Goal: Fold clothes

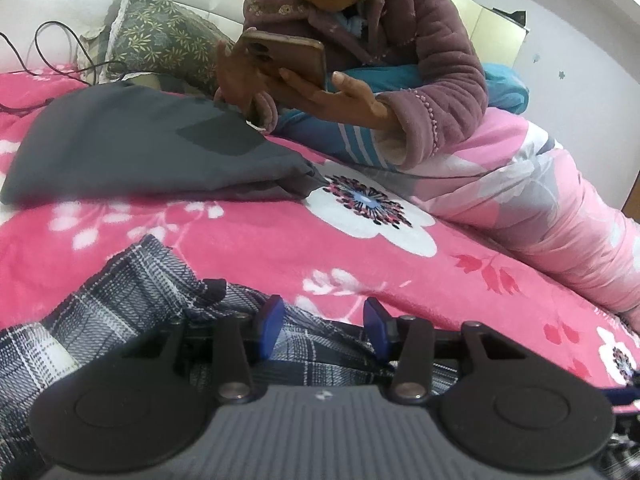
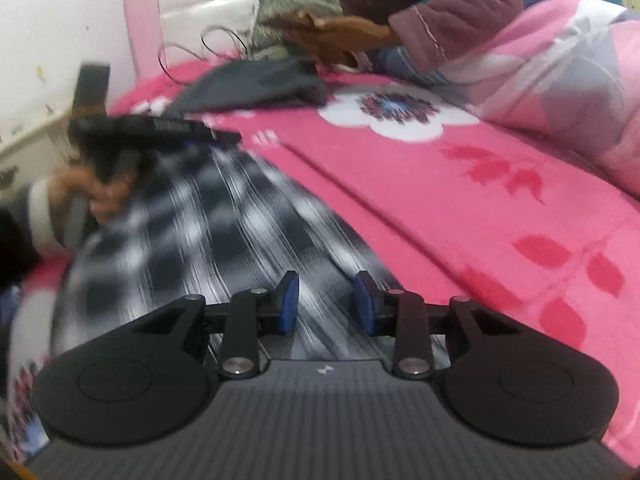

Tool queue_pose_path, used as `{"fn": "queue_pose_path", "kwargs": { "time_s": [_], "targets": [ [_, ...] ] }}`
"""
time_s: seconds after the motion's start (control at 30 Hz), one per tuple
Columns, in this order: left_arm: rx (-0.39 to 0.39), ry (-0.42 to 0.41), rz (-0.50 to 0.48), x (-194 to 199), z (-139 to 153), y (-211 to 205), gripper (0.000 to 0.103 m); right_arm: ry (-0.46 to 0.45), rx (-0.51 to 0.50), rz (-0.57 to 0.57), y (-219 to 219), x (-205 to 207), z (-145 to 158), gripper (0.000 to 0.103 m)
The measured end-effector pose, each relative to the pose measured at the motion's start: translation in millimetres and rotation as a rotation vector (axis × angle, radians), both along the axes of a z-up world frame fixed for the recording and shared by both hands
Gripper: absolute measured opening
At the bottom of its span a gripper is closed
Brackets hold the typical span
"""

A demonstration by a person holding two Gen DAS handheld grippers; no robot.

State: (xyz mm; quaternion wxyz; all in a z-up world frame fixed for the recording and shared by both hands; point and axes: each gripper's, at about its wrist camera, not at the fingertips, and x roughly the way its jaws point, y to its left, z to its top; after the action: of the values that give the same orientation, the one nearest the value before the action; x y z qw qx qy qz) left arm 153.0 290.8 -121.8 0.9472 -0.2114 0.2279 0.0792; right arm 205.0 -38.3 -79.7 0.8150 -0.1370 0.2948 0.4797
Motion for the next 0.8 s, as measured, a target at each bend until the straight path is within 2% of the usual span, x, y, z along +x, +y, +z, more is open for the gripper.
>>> {"fn": "queue_pose_path", "kwargs": {
  "time_s": [0.17,0.2,0.27,0.33,0.67,0.8],
  "targets": [
    [-0.036,-0.033,-0.002,-4,-3,5,0.045,-0.019,-0.047,0.052,32,5,-7,0.028],
    [-0.044,-0.04,-0.002,-4,-4,6,0.044,-0.026,-0.052,0.047,33,4,-6,0.025],
    [-0.063,-0.053,-0.003,-6,-5,9,0.044,-0.041,-0.062,0.039,36,1,-5,0.006],
    [-0.075,-0.061,-0.005,-7,-5,10,0.044,-0.056,-0.071,0.03,38,-1,-4,0.002],
    [-0.093,-0.074,0.003,-10,-5,13,0.042,-0.172,-0.087,-0.049,43,-4,13,0.0],
    [-0.1,-0.08,0.011,-11,-6,14,0.039,-0.197,-0.149,-0.082,53,1,-5,0.0]
  ]
}}
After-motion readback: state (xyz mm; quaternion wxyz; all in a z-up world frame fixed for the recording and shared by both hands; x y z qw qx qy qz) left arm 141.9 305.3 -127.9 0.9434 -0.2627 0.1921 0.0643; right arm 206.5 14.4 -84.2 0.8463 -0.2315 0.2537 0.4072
